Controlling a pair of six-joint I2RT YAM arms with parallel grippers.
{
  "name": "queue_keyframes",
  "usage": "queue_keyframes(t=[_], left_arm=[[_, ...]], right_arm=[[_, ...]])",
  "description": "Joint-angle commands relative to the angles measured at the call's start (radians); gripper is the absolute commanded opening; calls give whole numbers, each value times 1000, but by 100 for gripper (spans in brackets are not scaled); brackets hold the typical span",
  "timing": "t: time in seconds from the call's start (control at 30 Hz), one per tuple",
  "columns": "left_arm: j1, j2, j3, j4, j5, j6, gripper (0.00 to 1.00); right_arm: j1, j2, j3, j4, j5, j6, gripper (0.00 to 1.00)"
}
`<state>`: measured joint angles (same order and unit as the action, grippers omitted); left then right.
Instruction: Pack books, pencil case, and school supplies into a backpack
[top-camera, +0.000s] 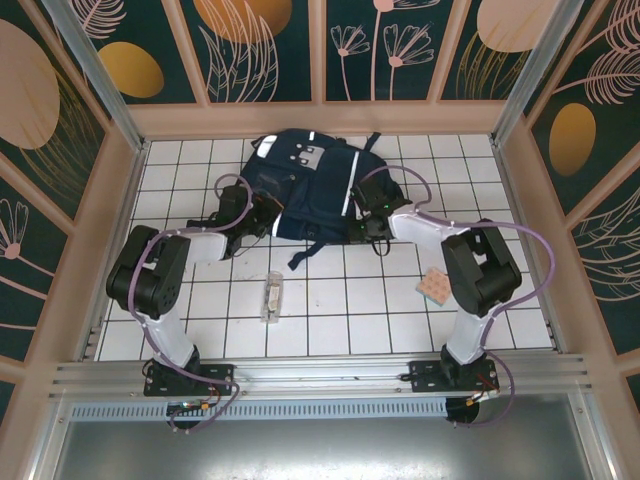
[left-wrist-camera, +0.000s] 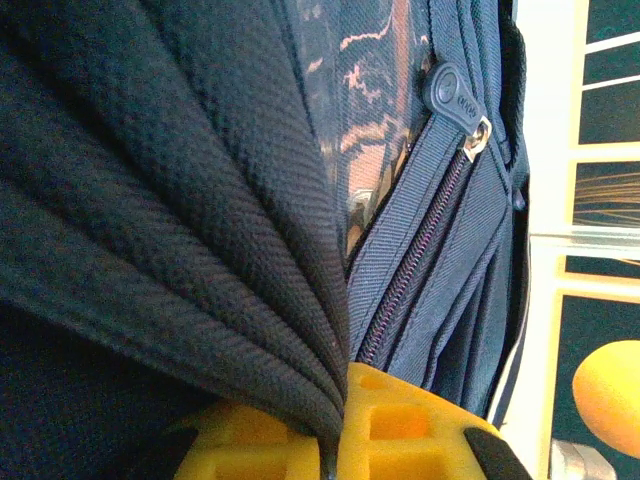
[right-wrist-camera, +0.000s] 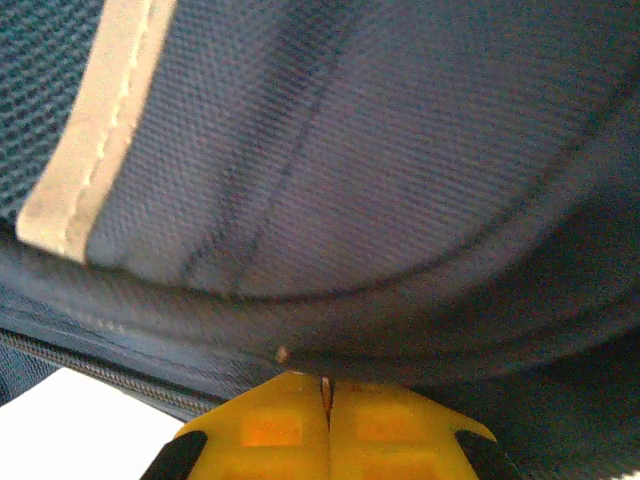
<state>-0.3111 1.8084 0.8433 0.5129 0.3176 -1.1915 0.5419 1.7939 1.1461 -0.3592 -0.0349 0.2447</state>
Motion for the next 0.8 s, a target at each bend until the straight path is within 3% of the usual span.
queue_keyframes(t=[0.0,0.13,0.2,0.33,0.4,0.57,0.77], left_arm=[[50,57,93,-11,-81,86,9],[49,137,187,-5,-42,94,19],[50,174,236,-18,-31,97,30],[49,206,318,-82,-3,137,66],[50,179,308,-101,-13,157,99],[49,32,197,-115,-39,184,99],[34,-152,-1,-72,7,103,99]], right_arm=[[-12,-52,-23,-134,-17,0,0],[43,-88,-26,-89,-212,30,0],[63,-97,-31,-33,-313,57,0],[81,-89,-47,151,-447,142,0],[86,-59,-22,202,-449,171,0],[88,4,64,310,-472,206,0],[89,33,144,393,-549,222,0]])
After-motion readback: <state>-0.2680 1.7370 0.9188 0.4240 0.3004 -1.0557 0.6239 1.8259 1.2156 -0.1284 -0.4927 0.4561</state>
